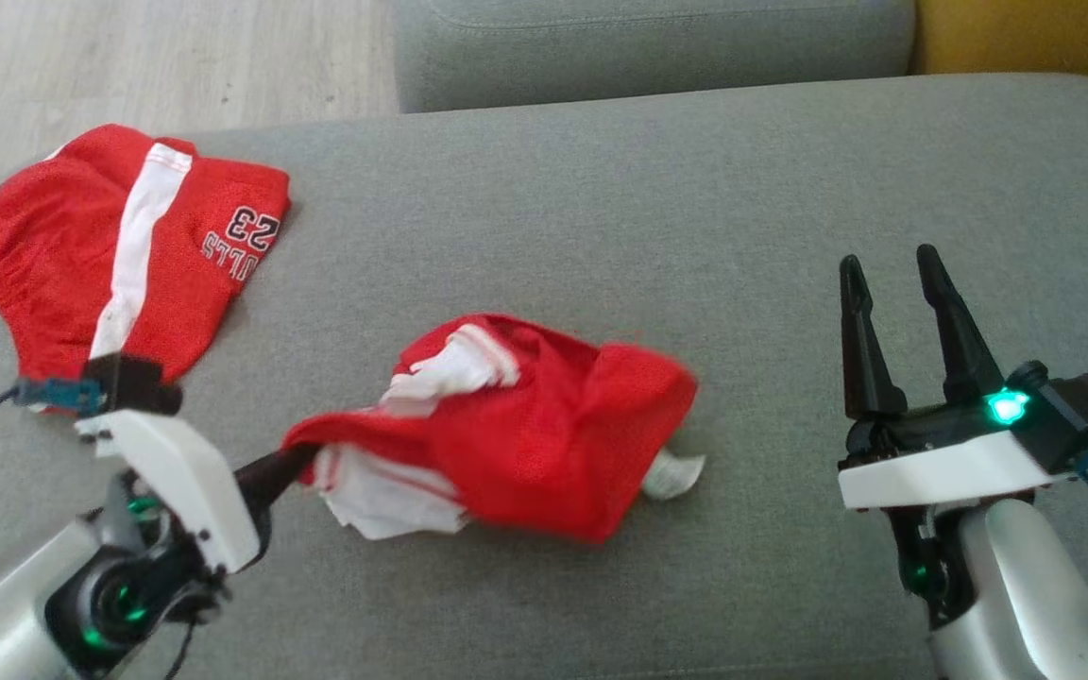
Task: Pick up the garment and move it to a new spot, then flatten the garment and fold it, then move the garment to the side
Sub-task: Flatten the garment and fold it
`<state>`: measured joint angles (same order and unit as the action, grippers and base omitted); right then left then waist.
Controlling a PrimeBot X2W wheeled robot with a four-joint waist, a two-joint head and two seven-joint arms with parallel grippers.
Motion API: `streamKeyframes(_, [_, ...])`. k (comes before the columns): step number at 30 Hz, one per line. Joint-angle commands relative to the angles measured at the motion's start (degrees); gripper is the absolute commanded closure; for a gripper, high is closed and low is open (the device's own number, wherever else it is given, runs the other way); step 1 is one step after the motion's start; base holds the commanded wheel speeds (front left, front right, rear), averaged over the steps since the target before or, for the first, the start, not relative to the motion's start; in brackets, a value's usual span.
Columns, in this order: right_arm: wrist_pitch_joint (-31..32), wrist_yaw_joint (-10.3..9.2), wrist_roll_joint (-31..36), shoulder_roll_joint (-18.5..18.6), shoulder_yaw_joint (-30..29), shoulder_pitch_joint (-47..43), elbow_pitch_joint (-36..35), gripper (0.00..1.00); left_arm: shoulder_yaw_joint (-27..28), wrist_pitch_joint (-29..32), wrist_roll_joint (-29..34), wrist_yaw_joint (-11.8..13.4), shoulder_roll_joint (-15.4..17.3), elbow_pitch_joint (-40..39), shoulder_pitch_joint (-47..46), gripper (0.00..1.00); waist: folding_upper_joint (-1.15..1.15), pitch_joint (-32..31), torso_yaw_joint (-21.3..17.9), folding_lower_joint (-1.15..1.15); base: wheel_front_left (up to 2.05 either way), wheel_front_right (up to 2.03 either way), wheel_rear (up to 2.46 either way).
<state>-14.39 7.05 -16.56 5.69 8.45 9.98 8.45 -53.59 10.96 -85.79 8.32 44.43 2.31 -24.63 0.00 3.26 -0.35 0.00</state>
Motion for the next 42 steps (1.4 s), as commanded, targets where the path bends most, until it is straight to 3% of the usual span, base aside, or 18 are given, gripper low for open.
streamKeyframes(1, [-0.6,0.44,0.1,-0.2,1.1,1.5,-1.9,0.0,2.2,-0.8,1.7,0.6,3.0,0.3,-1.8,1.0,0.0,0.2,-0.3,0.0,0.0,0.0,0.0])
streamKeyframes(5, [-0.6,0.44,-0.1,-0.1,1.5,1.6,-1.6,0.0,1.9,-6.1,4.2,1.6,1.0,7.0,0.3,0.98,0.0,0.4,-1.0,0.0,0.0,0.0,0.0])
streamKeyframes(6, [-0.6,0.44,-0.2,0.0,1.6,1.5,-1.5,0.0,2.0,-7.6,4.6,1.4,0.2,8.5,0.6,0.16,0.0,0.4,-1.1,0.0,0.0,0.0,0.0])
streamKeyframes(7, [-0.6,0.44,-0.3,0.0,1.7,1.5,-1.3,0.0,1.8,-8.8,5.3,1.1,-0.4,9.7,0.9,0.0,0.0,0.3,-1.2,0.0,0.0,0.0,0.0])
streamKeyframes(11, [-0.6,0.44,-0.6,0.4,2.1,1.1,-0.6,0.0,1.4,-13.6,9.0,1.2,-1.0,11.7,1.1,0.0,0.0,-0.3,-1.1,0.0,0.0,0.0,0.0])
streamKeyframes(19, [-0.6,0.44,-1.7,0.7,5.0,0.3,0.6,0.0,3.3,-23.4,17.8,10.9,2.8,5.4,1.6,0.0,0.0,-1.5,0.5,0.0,0.0,0.0,0.0])
streamKeyframes(22, [-0.6,0.44,-2.5,1.4,6.5,0.3,1.3,0.0,3.9,-24.8,20.8,12.8,3.4,1.8,2.0,0.0,0.0,-1.7,1.1,0.0,0.0,0.0,0.0])
streamKeyframes(27, [0.9,0.44,-4.9,3.3,10.2,0.9,4.6,0.0,4.5,-25.3,21.8,13.3,2.8,-2.2,2.5,0.0,0.0,-1.8,1.5,0.0,0.0,0.0,0.0])
streamKeyframes(36, [20.8,0.44,-20.8,8.5,24.2,4.6,9.4,0.0,5.4,-25.6,21.7,13.8,1.4,-2.6,3.2,0.0,0.0,-1.1,2.4,0.0,0.0,0.0,0.0])
streamKeyframes(42, [26.2,0.44,-25.0,10.1,24.8,6.4,11.5,0.0,6.3,-25.8,21.5,13.0,-0.9,-1.4,4.6,0.0,0.0,-1.0,3.8,0.0,0.0,0.0,0.0])
